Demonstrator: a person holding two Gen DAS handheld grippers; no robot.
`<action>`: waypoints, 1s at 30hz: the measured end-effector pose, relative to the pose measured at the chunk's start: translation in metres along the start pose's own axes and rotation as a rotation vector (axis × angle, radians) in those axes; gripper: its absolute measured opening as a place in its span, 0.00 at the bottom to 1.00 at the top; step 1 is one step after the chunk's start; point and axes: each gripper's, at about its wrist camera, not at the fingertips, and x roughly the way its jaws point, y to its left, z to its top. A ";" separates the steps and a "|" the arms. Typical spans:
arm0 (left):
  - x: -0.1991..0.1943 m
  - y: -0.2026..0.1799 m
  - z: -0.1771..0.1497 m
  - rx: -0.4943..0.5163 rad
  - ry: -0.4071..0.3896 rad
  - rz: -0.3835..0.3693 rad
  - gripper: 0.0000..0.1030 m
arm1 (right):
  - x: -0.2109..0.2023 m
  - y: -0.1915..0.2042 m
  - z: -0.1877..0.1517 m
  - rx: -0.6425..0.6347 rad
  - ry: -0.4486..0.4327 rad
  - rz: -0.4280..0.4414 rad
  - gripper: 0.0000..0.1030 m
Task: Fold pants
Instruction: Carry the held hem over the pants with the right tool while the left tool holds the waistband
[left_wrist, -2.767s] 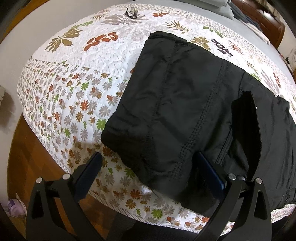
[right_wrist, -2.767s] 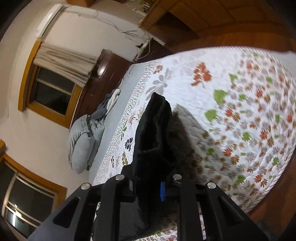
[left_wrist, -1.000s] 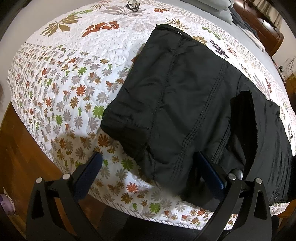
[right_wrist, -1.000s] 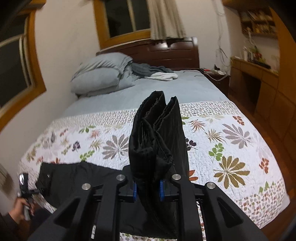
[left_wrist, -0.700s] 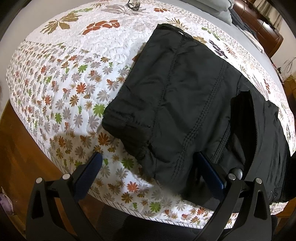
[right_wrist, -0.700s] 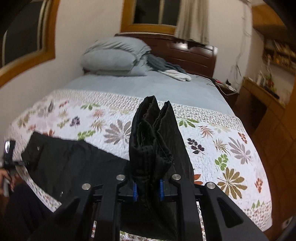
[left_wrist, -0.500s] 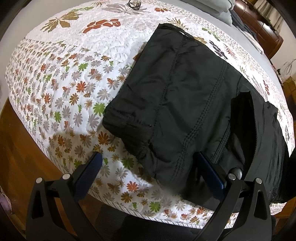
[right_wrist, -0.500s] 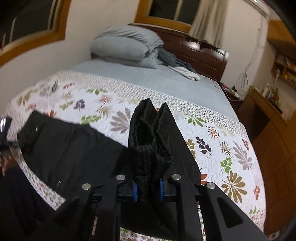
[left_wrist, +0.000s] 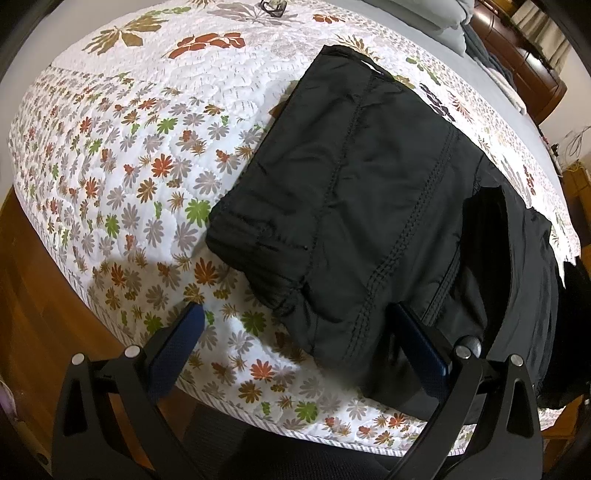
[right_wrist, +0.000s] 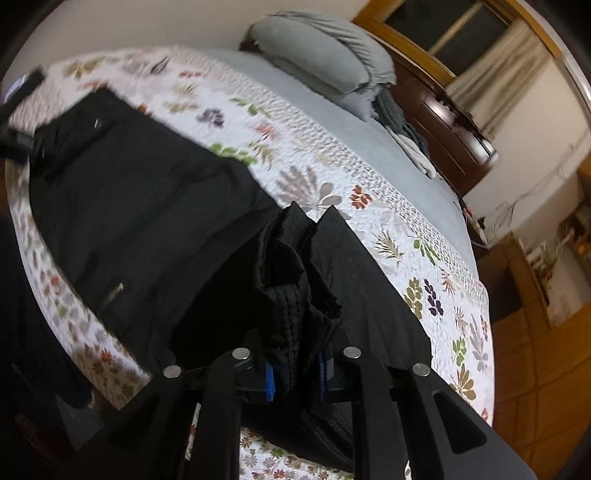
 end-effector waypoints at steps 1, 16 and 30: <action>0.001 0.001 0.000 -0.001 0.000 -0.002 0.98 | 0.004 0.006 -0.001 -0.017 0.007 -0.005 0.16; 0.002 0.006 -0.003 -0.011 0.001 -0.012 0.98 | 0.039 0.059 -0.018 -0.153 0.054 -0.035 0.16; 0.003 0.007 -0.002 -0.013 0.004 -0.014 0.98 | 0.018 0.031 -0.024 -0.021 -0.018 0.152 0.41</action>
